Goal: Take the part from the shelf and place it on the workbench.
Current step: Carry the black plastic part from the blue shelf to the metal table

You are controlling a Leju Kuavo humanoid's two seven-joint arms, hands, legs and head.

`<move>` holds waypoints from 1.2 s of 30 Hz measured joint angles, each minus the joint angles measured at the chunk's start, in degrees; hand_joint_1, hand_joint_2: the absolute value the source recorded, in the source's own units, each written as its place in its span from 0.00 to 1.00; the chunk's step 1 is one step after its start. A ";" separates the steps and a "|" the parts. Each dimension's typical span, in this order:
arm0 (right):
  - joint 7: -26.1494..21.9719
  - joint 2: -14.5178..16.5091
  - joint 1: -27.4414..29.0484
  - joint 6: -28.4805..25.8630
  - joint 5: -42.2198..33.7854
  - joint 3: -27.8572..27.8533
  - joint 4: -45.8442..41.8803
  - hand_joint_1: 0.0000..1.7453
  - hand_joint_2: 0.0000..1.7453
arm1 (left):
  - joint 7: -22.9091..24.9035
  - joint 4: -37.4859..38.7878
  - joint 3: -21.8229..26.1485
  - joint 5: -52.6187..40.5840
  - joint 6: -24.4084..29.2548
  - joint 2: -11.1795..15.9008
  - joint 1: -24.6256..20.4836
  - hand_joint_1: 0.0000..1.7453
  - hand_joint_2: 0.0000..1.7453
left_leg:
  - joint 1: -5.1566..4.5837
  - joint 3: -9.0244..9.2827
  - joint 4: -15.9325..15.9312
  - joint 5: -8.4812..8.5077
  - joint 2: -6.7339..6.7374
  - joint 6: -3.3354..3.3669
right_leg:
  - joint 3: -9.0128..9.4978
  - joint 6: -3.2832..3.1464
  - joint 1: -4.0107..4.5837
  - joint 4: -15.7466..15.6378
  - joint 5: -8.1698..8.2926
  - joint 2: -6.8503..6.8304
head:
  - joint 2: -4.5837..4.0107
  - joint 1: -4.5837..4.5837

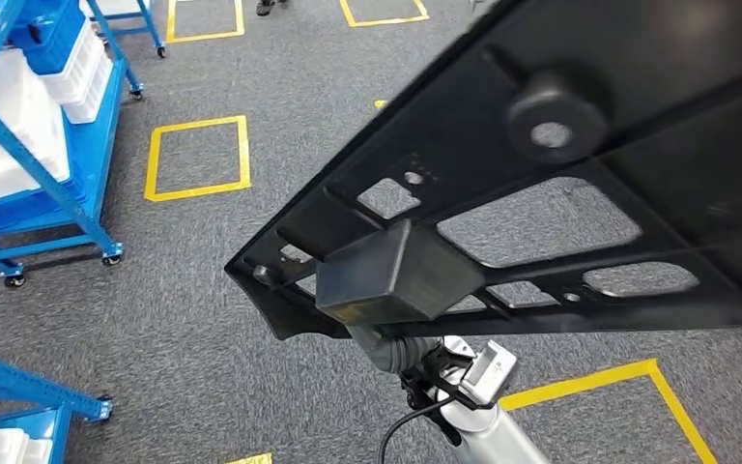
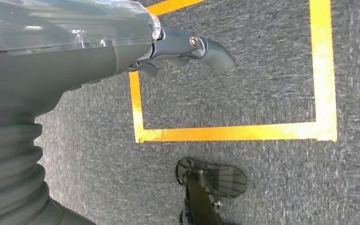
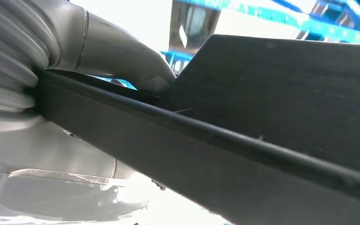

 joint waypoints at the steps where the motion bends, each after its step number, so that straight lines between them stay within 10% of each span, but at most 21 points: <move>1: -0.11 -0.03 0.01 -0.34 0.10 0.00 -0.12 1.00 1.00 | 0.05 0.00 0.00 -0.11 0.00 0.00 -0.02 0.00 1.00 | -0.04 0.20 -0.15 -0.06 0.50 -0.33 | -0.07 -0.29 0.08 -0.12 0.09 0.64 | 0.00 0.00; 4: -0.13 -0.11 -0.10 -1.16 0.24 0.00 -0.64 1.00 1.00 | 0.32 0.01 -0.01 -0.37 0.00 -0.01 -0.19 0.00 1.00 | 0.15 -0.06 1.47 -1.65 -0.99 -1.16 | 0.46 -1.30 -0.47 -1.03 0.55 2.46 | 0.00 -0.01; 7: -0.01 -0.09 -0.52 -1.50 0.15 0.00 -0.80 1.00 1.00 | 0.48 0.02 0.02 -0.32 0.04 -0.07 0.05 0.00 1.00 | 0.26 -5.21 12.11 -6.77 -4.51 -1.43 | 0.71 -1.82 -0.48 -1.34 0.70 4.30 | 0.00 -0.02; 9: 0.17 -0.10 -0.54 -1.63 -0.05 0.00 -0.57 1.00 1.00 | 0.55 0.02 0.09 -0.06 0.10 -0.05 0.29 0.00 1.00 | 0.25 -8.04 16.69 -7.33 -4.85 -1.42 | 0.75 -1.87 -0.32 -1.27 0.67 5.89 | 0.00 -0.02; 13: 0.38 -0.12 -0.85 -2.09 -0.34 -0.02 0.12 1.00 1.00 | 0.71 0.02 0.15 0.11 0.26 -0.01 0.27 0.00 1.00 | 0.43 -3.30 3.99 0.49 -8.07 -0.79 | 0.97 -1.44 -0.33 -0.76 0.41 8.93 | 0.00 -0.01; 15: 0.39 -0.07 -1.06 -2.26 -0.41 -0.04 0.42 1.00 1.00 | 0.98 0.02 0.17 -0.04 0.71 0.02 0.26 0.00 1.00 | 0.40 -1.76 0.36 1.31 -9.95 -0.36 | 0.52 -0.81 -0.49 -0.52 0.45 10.16 | 0.00 -0.01; 17: 0.34 -0.04 -1.10 -2.27 -0.42 -0.10 0.57 1.00 1.00 | 1.27 0.02 0.20 -0.19 1.09 0.01 0.19 0.00 1.00 | 0.27 -1.58 0.04 1.37 -9.09 0.19 | 0.10 0.01 -0.66 -0.61 0.72 11.47 | 0.00 -0.02; 20: 0.05 -0.08 -1.08 -2.27 -0.39 -0.21 0.56 1.00 1.00 | 1.31 0.01 0.26 -0.07 0.88 0.01 0.05 0.00 1.00 | 0.45 -1.11 -0.74 1.76 -6.89 1.26 | -1.73 0.82 -0.48 3.12 -1.55 8.41 | 0.00 -0.01; 24: -0.65 -0.23 -0.28 -1.90 -0.37 -0.22 0.55 1.00 1.00 | 0.94 0.00 0.86 0.71 0.05 0.05 0.35 0.00 1.00 | 0.00 -0.97 -0.80 1.47 -3.66 1.66 | -8.55 1.50 -0.94 16.43 -6.89 3.85 | 0.00 0.00; 28: -1.01 -0.36 0.16 -1.18 -0.44 -0.22 0.55 1.00 1.00 | 0.98 0.00 1.28 1.04 0.05 0.00 0.16 0.00 1.00 | -0.20 -0.30 -0.78 0.86 -1.06 1.14 | -1.75 0.81 -0.57 3.92 -0.86 0.85 | 0.00 0.01; 32: -1.05 -0.32 0.22 -1.10 -0.63 -0.33 0.44 1.00 1.00 | 1.24 0.00 1.67 1.65 0.17 -0.10 -0.02 0.00 1.00 | -0.44 0.49 -0.95 0.24 0.87 -0.02 | 0.60 -0.54 0.21 -0.91 0.06 0.33 | 0.00 0.00; 36: -1.14 -0.27 0.53 -1.08 -0.65 -0.80 -0.14 1.00 1.00 | 1.50 0.01 2.09 1.93 0.19 -0.26 -0.26 0.00 1.00 | -0.04 -1.90 5.45 -3.89 -2.95 -0.96 | 1.40 -1.70 -0.42 -1.91 0.50 2.75 | 0.00 -0.01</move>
